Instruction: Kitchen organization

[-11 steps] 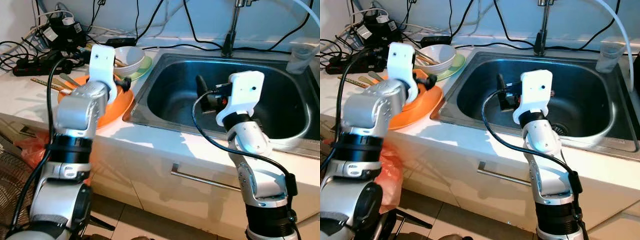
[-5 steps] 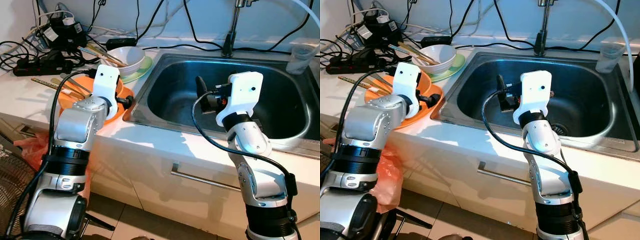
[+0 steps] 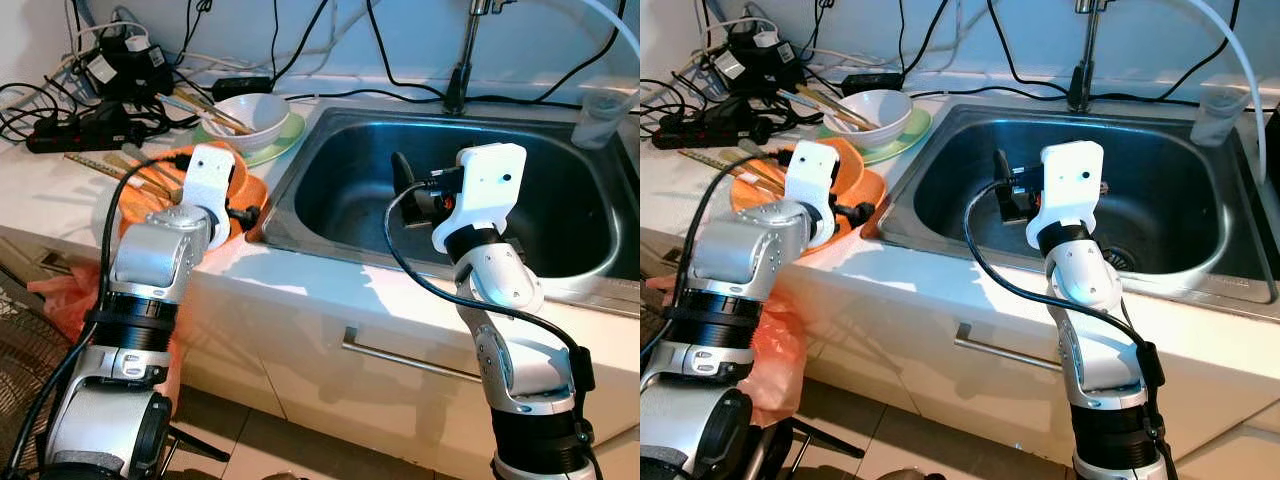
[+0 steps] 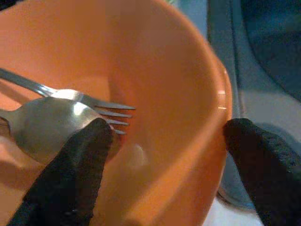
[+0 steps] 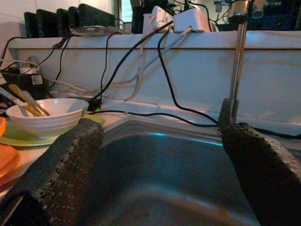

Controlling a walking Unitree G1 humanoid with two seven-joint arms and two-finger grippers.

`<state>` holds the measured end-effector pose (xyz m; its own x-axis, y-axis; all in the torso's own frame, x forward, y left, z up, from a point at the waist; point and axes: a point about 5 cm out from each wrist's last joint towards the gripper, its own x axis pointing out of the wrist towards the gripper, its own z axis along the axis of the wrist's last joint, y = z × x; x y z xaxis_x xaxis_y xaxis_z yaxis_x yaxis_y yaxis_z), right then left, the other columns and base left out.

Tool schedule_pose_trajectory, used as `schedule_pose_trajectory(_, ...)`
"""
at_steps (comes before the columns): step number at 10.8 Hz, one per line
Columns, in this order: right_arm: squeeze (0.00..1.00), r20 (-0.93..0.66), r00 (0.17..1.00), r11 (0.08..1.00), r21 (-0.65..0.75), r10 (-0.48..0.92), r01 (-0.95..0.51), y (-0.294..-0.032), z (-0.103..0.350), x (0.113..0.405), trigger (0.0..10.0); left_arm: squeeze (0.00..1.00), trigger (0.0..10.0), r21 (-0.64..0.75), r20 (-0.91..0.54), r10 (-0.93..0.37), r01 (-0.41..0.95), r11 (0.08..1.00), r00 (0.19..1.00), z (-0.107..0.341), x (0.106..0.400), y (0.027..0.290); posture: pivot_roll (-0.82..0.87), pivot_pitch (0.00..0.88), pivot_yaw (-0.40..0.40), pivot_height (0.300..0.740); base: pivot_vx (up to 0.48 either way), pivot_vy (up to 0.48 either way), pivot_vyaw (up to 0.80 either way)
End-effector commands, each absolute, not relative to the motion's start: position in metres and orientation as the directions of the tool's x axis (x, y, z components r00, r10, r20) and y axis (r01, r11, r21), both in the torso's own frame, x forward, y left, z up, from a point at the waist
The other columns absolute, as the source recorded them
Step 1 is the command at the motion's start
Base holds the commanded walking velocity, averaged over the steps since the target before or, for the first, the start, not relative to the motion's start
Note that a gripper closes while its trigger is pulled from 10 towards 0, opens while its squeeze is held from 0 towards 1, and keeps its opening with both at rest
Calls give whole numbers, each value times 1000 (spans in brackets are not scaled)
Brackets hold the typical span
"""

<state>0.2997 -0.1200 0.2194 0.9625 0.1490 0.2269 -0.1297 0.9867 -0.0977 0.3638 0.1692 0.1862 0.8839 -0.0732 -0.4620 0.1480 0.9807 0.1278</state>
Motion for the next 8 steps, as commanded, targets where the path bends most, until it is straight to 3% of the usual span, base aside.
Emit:
schedule_pose_trajectory(1,0,243,958,986,-99,154,-133,-118,224,300,10000,0,1529,108,-492,-74,145,984,868,178,362,173,11,0,110,740,0,0,0)
schedule_pose_trajectory(2,0,243,958,986,-98,152,-131,-118,224,300,10000,0,0,104,-489,-77,146,984,869,178,363,172,10,0,112,740,0,0,0)
schedule_pose_trajectory(6,0,245,958,987,-94,148,-129,-117,223,299,10000,0,627,87,-478,-68,124,988,876,180,367,173,9,0,116,740,0,0,0)
schedule_pose_trajectory(7,0,245,958,987,-94,148,-128,-118,223,299,10000,0,1490,81,-479,-58,110,991,876,179,368,173,9,0,116,740,0,0,0)
schedule_pose_trajectory(8,0,245,958,987,-93,147,-128,-118,224,299,10000,0,275,78,-479,-41,89,993,877,179,370,172,9,0,116,740,0,0,0)
